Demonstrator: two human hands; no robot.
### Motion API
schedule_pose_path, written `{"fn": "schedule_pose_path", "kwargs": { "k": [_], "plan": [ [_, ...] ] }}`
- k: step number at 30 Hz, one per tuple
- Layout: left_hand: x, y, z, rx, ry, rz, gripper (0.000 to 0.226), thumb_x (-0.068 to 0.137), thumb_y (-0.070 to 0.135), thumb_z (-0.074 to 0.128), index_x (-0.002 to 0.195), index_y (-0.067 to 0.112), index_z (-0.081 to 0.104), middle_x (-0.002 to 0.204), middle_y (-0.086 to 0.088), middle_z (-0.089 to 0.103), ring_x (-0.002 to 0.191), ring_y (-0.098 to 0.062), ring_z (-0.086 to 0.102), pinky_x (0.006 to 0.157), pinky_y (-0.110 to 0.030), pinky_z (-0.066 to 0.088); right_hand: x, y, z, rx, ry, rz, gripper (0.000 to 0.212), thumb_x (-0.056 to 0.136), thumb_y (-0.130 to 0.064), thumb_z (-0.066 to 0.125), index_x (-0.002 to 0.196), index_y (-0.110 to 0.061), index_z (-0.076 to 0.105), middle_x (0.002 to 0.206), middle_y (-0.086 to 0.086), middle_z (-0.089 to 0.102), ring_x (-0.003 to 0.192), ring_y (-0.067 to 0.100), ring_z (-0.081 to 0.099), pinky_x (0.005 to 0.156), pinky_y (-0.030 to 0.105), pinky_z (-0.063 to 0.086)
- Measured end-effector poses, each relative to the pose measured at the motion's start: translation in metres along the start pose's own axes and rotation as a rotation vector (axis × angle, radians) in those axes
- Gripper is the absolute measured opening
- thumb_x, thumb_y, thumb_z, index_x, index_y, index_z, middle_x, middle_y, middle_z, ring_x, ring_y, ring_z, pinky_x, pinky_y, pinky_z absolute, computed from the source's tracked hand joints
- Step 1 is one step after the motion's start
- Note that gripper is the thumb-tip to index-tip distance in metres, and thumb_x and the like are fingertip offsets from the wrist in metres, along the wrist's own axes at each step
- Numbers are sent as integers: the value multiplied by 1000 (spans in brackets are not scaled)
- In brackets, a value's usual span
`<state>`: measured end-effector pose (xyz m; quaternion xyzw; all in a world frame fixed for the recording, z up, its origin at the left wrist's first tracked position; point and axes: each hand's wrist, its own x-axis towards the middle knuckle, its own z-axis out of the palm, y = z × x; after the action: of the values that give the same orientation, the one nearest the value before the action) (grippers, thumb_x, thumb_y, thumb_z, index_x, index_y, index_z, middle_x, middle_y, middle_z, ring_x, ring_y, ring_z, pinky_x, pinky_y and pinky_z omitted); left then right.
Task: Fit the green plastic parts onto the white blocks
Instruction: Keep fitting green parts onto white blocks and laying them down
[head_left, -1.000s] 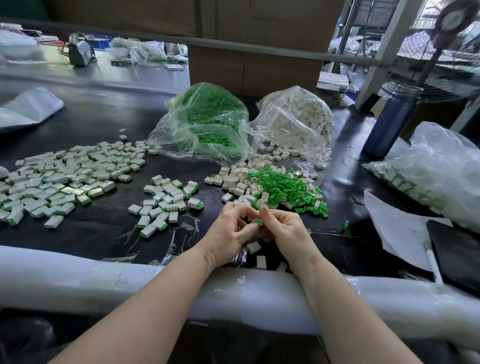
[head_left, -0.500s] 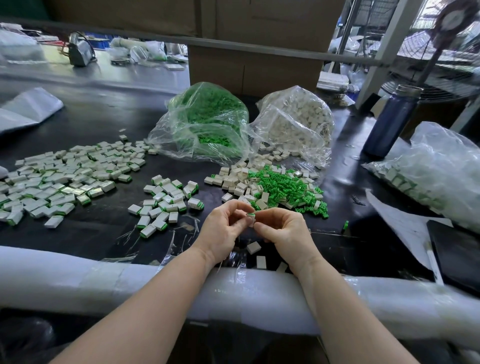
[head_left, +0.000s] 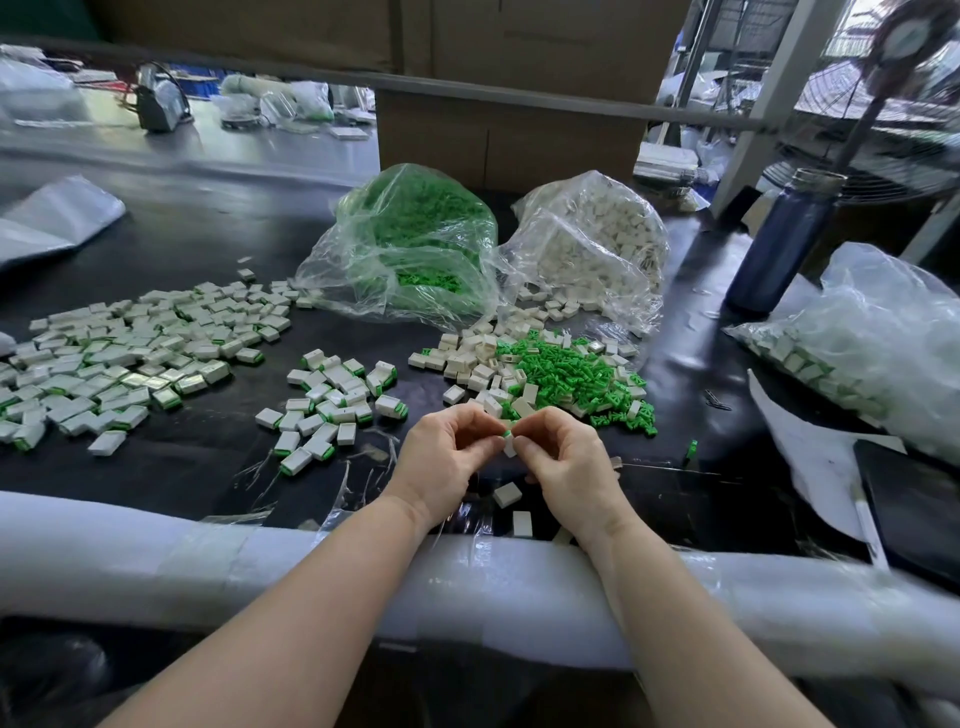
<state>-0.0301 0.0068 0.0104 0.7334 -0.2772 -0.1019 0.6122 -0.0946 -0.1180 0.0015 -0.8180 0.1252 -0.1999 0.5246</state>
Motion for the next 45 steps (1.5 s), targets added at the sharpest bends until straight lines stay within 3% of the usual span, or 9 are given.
{"fn": "schedule_pose_path", "kwargs": {
  "k": [5,10,20,25,33,35,38,41,45],
  "plan": [
    [-1,0,1,3,19,9,16,74,1,74,79,14,66,74,-5,67,67,-10,61,68,-18,50,1,-2,-2,68,-2,33,25,89,-3,57,77,-25,62,73,-4,64,66,11,57,62,29,50],
    [-2,3,1,14,-21,38,18,72,0,75,77,13,63,71,-1,62,61,-2,54,66,-13,47,-1,-6,-4,140,-59,55,26,89,0,56,75,-21,63,65,-5,62,56,4,55,53,16,47],
    [-1,1,1,83,-99,18,23,76,5,73,74,20,56,69,2,57,62,-11,51,63,-22,47,-2,-7,-5,153,-77,71,25,89,2,56,75,-17,64,67,0,61,58,8,54,53,16,46],
    [-1,1,2,151,-150,29,24,81,7,68,76,21,50,69,6,52,61,-7,45,61,-14,40,-2,-7,-4,195,-58,64,28,88,5,55,72,-17,65,65,-2,61,53,0,55,50,12,43],
    [-3,6,1,63,-133,-1,17,82,7,68,80,15,53,72,-2,56,60,-12,50,61,-20,46,-2,-7,-4,169,4,42,27,87,3,58,74,-19,67,69,2,65,64,14,59,61,28,51],
    [-3,6,-1,33,-109,-12,13,81,6,69,82,11,57,75,-8,60,66,-18,55,68,-31,52,-2,-7,-4,163,-1,39,24,86,3,60,75,-17,68,73,5,67,68,17,61,66,31,53],
    [-2,4,-2,21,-45,-36,14,80,0,68,84,8,58,81,-13,62,75,-31,61,77,-47,55,-3,-10,-4,151,6,13,20,82,1,66,75,-17,68,72,-2,67,67,5,62,66,18,52],
    [-1,2,-1,48,64,-41,20,82,-1,65,84,18,57,83,-11,63,74,-27,65,72,-41,57,-2,-9,-7,99,124,0,17,80,-2,69,76,-18,67,71,-6,66,63,-4,59,64,9,46],
    [3,-4,-8,150,301,-62,12,84,6,64,87,18,63,92,-11,67,80,-21,67,75,-34,57,1,-1,-12,3,307,76,17,82,-6,67,75,-22,66,73,-7,65,70,4,59,65,8,45]
  ]
}}
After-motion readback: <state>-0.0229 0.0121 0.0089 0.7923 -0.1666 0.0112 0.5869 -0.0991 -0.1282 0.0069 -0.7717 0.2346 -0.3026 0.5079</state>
